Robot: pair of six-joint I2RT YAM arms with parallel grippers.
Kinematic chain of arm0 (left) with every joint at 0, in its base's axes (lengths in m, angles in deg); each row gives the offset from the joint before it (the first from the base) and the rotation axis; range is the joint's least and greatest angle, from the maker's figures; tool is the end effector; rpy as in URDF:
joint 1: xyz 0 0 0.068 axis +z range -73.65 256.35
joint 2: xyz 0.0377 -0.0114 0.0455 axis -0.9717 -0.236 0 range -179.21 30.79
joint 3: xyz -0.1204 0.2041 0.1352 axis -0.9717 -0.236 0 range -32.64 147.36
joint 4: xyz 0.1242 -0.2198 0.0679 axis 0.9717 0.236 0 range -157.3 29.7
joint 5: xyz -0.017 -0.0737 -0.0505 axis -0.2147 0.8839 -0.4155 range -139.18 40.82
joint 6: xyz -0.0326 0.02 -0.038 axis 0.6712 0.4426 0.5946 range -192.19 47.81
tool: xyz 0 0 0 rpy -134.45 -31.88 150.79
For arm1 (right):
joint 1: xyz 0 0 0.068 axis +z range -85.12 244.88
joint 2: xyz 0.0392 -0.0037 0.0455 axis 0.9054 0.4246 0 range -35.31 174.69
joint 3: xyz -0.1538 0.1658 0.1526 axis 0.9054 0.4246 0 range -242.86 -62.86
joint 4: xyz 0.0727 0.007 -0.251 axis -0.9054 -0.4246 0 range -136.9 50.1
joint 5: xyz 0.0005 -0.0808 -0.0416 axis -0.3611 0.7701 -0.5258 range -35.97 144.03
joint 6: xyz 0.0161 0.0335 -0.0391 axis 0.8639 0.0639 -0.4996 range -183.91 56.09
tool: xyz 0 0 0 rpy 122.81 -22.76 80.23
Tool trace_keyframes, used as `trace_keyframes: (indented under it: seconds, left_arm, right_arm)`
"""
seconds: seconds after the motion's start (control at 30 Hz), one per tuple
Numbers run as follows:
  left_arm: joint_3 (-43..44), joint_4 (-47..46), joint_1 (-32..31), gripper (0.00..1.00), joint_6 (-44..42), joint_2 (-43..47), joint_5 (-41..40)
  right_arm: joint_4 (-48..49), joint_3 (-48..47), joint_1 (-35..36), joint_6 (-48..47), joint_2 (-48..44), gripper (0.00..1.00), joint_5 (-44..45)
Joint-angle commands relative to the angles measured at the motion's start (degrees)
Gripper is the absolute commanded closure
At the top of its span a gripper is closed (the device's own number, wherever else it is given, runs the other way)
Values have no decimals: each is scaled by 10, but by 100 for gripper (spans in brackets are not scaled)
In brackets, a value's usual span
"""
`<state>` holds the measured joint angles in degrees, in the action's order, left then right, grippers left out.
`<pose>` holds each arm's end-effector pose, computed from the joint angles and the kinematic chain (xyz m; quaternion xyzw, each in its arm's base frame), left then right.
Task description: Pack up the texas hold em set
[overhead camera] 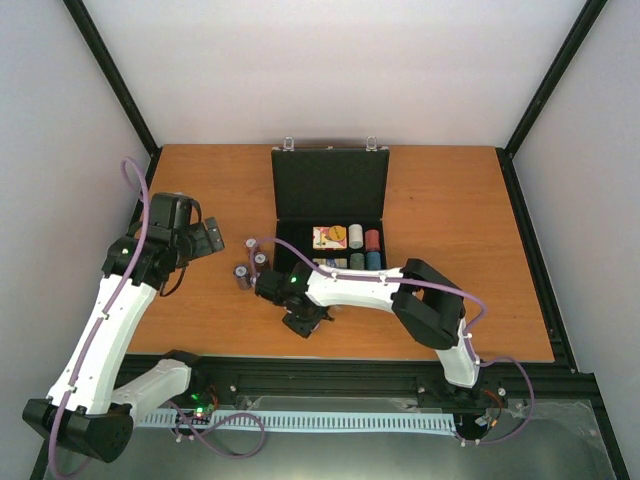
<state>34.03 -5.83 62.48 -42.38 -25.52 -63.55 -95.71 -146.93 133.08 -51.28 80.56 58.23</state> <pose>0.1691 -0.0326 0.3518 -0.1709 0.9207 -0.0133 0.3505 0.1433 0.3514 0.1635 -0.4652 0.8842 -0.0145 0.0396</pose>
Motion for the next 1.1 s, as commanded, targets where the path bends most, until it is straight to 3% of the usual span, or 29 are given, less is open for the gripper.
trace_keyframes:
  seconds: [0.0,0.5,1.07]
  left_arm:
    - [1,-6,2,0,-5,8,-7]
    - [-3,-6,2,0,-7,9,-12]
    - [-5,-5,2,0,-8,3,-22]
  right_arm:
    - [-38,-39,-19,-11,-33,71,42]
    - [14,-90,-195,-56,-7,71,58]
    - [51,-53,-234,-67,27,71,38]
